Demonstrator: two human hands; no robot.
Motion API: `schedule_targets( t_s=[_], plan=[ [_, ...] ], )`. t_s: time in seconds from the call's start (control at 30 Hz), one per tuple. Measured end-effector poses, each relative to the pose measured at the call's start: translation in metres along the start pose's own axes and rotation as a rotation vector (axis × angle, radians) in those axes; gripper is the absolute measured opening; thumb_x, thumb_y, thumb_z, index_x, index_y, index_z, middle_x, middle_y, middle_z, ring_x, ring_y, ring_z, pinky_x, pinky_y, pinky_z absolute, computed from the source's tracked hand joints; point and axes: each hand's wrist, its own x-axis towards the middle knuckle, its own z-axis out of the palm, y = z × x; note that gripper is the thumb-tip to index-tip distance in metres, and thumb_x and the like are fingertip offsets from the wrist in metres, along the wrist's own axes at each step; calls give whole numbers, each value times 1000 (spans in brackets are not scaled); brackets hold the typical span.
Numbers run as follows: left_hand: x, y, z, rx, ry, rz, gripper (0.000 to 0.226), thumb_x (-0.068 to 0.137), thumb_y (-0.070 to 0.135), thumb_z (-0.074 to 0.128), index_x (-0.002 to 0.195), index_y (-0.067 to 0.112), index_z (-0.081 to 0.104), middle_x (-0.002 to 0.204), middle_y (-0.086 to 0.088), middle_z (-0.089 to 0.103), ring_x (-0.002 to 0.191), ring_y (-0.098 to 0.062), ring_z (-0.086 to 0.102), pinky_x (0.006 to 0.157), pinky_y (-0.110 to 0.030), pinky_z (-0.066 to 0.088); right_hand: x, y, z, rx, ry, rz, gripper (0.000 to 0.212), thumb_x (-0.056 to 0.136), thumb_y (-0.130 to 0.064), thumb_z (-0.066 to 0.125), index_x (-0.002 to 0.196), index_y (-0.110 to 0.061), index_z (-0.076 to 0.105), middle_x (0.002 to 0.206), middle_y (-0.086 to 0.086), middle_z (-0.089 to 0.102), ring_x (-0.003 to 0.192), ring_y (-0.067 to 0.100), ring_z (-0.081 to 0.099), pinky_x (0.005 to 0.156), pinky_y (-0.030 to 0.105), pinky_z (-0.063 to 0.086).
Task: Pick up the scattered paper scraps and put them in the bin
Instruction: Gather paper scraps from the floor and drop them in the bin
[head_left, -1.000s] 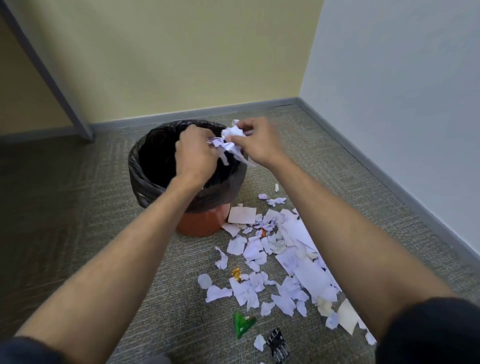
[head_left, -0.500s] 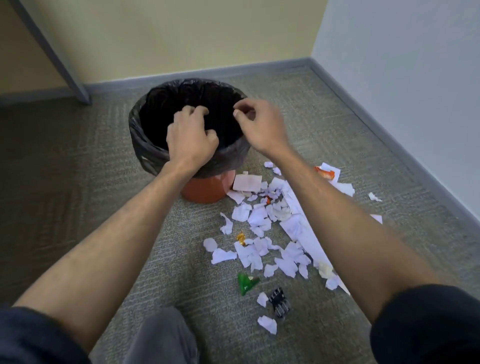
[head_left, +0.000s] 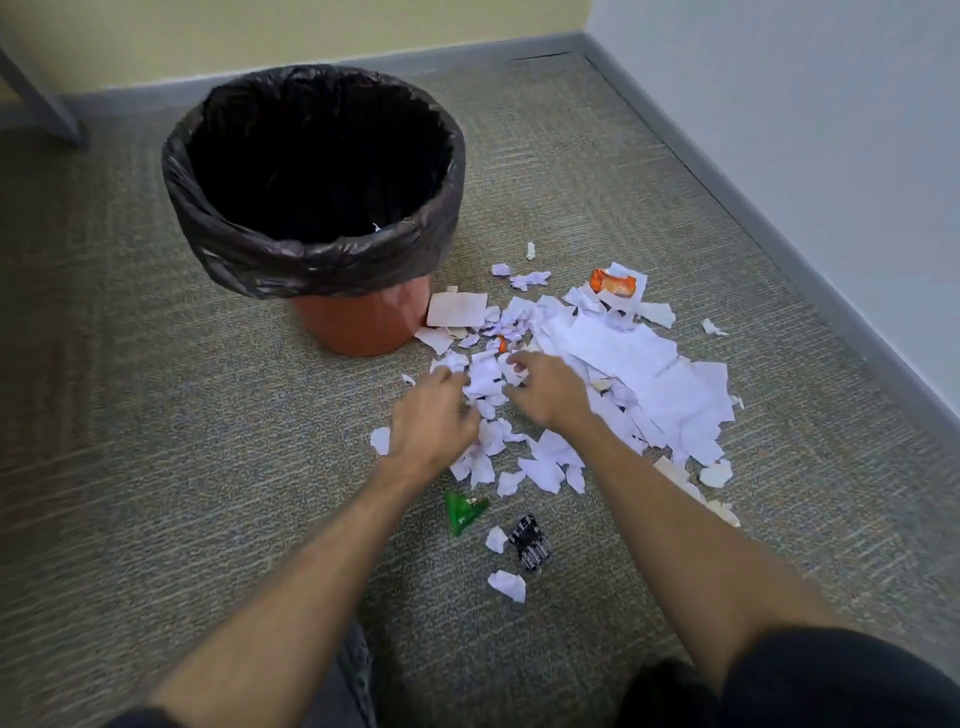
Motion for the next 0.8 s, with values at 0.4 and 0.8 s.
schedule_targets(
  t_s=[0.4, 0.8],
  plan=[
    [-17, -18, 85, 110, -275, -91, 66, 89, 37, 67, 145, 23, 36, 150, -14, 30, 136, -30, 32, 103, -45, 46, 36, -8, 58, -272, -157, -24, 86, 89, -57, 56, 156, -28, 10, 163, 6, 13, 127, 32, 53, 90, 42, 47],
    [0, -26, 88, -67, -230, 16, 45, 83, -2, 60, 124, 15, 62, 127, -2, 56, 109, -26, 58, 86, -37, 52, 66, -23, 70, -300, -53, -94, 53, 91, -12, 60, 140, -20, 42, 137, 14, 43, 106, 36, 60, 79, 40, 49]
  ],
)
